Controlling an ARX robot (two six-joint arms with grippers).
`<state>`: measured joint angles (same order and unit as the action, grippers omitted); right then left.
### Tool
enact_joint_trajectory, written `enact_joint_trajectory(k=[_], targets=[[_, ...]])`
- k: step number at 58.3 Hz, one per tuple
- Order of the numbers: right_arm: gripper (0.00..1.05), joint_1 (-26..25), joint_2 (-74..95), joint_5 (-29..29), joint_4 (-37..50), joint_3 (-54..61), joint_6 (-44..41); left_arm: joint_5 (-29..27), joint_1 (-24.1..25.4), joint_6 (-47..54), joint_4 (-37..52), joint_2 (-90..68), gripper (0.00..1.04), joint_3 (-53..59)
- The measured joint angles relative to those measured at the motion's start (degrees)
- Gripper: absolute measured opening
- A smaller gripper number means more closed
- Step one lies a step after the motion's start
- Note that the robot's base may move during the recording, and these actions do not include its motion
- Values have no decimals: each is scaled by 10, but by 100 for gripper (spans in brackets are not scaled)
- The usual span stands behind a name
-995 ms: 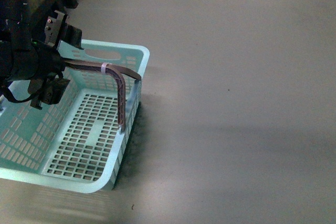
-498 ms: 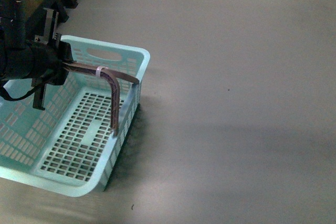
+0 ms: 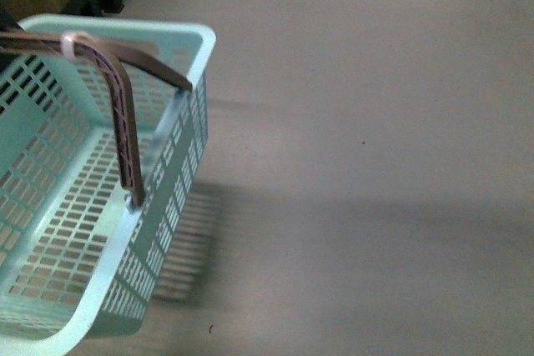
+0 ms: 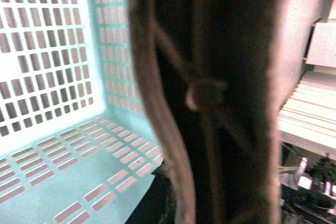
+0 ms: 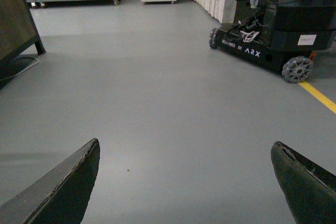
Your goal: Pick mango and avocado into basket
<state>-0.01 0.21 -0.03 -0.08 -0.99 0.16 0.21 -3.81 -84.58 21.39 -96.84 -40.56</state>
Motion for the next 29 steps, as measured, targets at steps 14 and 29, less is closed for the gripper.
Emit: enact_joint_trajectory(k=[14,29], targets=[[96,0,0,0,0,0,0,5,10,-33,-155,265,4,19],[96,0,0,0,0,0,0,-5,0,-49,-370,476,4,-5]])
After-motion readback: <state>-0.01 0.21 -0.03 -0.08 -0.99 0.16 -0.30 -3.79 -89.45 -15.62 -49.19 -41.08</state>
